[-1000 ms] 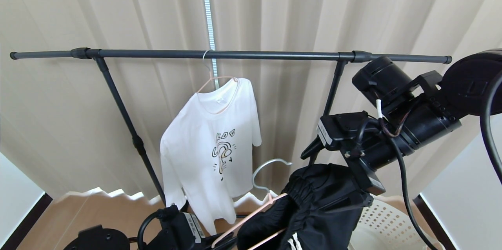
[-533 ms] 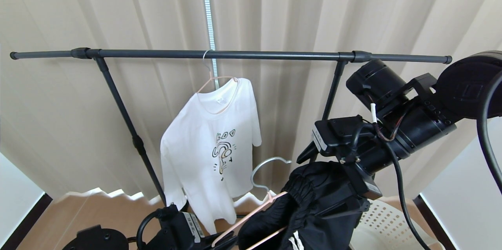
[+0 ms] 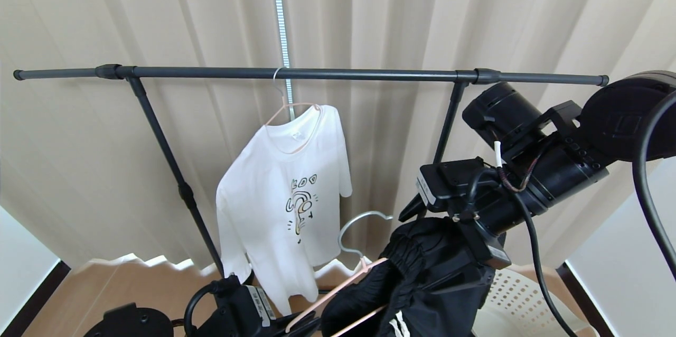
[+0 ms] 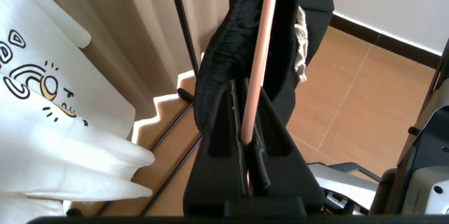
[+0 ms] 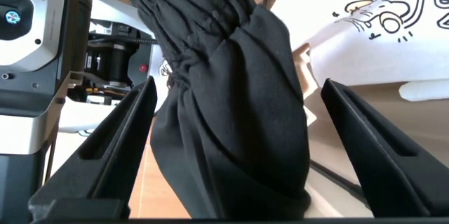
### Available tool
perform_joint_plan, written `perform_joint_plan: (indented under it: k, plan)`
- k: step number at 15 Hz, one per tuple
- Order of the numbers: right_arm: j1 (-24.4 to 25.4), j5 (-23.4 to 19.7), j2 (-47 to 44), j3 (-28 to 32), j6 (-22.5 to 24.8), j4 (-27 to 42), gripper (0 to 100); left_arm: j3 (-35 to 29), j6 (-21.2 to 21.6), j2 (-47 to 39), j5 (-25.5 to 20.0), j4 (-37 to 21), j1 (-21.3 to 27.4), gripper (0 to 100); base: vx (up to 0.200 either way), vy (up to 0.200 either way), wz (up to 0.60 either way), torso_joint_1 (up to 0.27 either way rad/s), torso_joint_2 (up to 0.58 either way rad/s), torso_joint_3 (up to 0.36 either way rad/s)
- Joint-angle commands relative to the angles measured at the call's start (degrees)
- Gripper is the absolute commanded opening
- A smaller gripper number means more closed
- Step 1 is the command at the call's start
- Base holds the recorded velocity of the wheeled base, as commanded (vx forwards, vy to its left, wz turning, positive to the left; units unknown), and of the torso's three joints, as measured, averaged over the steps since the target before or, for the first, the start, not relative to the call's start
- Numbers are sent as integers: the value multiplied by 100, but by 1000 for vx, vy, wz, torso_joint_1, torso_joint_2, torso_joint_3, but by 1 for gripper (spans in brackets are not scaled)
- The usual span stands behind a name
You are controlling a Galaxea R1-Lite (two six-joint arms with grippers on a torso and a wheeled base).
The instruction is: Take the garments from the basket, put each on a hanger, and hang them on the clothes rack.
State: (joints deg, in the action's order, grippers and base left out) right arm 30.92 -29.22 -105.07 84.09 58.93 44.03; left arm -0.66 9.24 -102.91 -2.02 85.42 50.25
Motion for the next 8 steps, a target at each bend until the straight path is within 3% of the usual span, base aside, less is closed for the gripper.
perform_joint_plan:
  k: [1,8]
  plan:
    - [2,4,-13,-7,5,9,0,-4,-1,-9,0,1,-6,0,0,0,0,0,0,0]
    - [2,4,74,-7,5,9,0,-31,-45,-9,0,1,-24,0,0,0,0,0,0,0]
